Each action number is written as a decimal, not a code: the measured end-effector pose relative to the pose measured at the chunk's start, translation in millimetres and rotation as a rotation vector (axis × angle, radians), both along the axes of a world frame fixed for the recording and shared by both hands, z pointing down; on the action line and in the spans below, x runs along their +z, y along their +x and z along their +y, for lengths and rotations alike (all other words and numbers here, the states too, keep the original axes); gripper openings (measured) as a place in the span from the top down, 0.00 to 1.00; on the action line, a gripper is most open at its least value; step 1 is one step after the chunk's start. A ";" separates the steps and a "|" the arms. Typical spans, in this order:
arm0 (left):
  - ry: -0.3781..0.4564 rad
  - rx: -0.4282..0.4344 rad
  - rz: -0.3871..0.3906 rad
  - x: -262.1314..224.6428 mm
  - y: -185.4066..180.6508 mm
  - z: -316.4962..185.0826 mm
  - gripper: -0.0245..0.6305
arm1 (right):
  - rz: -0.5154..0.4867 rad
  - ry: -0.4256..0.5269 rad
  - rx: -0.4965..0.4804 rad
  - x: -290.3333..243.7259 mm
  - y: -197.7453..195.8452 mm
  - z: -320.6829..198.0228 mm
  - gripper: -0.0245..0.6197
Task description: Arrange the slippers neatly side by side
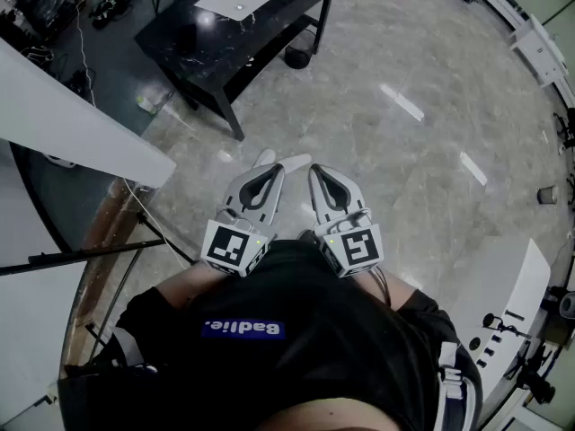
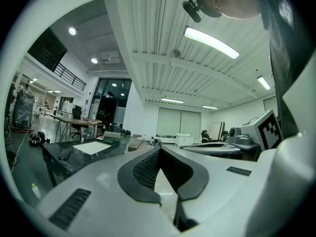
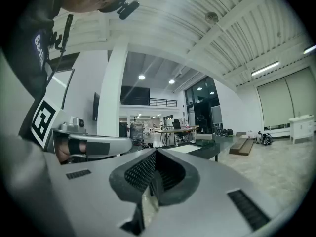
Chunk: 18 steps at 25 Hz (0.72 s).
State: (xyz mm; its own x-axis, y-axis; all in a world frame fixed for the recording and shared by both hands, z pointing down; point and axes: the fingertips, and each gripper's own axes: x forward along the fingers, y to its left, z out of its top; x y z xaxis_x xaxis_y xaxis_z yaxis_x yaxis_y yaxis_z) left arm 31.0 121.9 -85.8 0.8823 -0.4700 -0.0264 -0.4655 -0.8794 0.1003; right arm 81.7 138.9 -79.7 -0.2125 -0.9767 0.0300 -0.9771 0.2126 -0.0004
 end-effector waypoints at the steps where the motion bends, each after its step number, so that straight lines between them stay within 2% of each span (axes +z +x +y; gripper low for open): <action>1: 0.000 -0.001 0.000 0.2 -0.2 -0.3 0.98 | 0.000 0.000 0.000 0.6 0.0 -0.3 0.96; 14: -0.007 -0.014 0.005 -0.1 -1.4 3.7 0.98 | 0.007 -0.006 -0.016 3.3 -2.6 3.4 0.96; 18: -0.013 -0.029 -0.032 11.7 -6.0 -0.2 0.98 | 0.004 -0.024 -0.021 10.2 -0.1 -0.2 0.96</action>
State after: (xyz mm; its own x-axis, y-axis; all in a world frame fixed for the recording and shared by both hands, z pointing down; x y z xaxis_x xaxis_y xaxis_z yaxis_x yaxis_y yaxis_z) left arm 24.9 121.7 -74.1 0.8687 -0.4953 0.0082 -0.4937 -0.8643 0.0964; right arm 81.6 138.7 -69.5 -0.2328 -0.9710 0.0546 -0.9725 0.2331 -0.0016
